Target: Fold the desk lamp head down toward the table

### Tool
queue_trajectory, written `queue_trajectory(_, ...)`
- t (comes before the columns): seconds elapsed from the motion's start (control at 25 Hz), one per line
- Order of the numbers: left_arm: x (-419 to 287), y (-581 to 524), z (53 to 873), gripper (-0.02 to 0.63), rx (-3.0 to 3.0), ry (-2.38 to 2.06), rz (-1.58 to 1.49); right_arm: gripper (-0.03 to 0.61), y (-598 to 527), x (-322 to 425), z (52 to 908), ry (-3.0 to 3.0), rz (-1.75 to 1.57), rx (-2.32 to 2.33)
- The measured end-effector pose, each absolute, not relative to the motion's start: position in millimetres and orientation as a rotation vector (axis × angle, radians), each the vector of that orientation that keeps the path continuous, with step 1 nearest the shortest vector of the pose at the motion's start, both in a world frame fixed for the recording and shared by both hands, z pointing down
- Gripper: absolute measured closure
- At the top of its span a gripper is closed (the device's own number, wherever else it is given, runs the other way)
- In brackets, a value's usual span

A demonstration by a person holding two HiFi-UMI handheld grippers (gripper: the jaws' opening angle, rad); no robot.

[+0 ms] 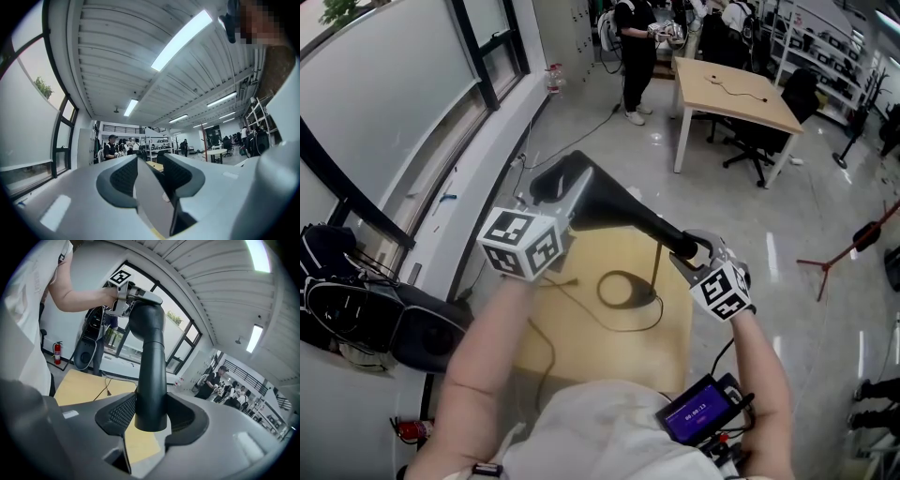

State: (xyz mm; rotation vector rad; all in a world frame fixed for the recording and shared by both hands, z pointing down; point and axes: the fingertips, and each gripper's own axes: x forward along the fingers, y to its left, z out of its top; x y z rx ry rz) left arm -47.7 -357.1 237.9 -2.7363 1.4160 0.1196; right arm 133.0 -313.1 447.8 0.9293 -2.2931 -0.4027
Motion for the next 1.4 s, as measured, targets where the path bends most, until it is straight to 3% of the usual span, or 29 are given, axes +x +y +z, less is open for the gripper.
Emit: queue_trajectory(1.4,-113.7,-344.9,322.9,0.428,-2.865,1.629,0.208,0.360,-288.7,130.3,422.8,-2.046,-0.616,0.822)
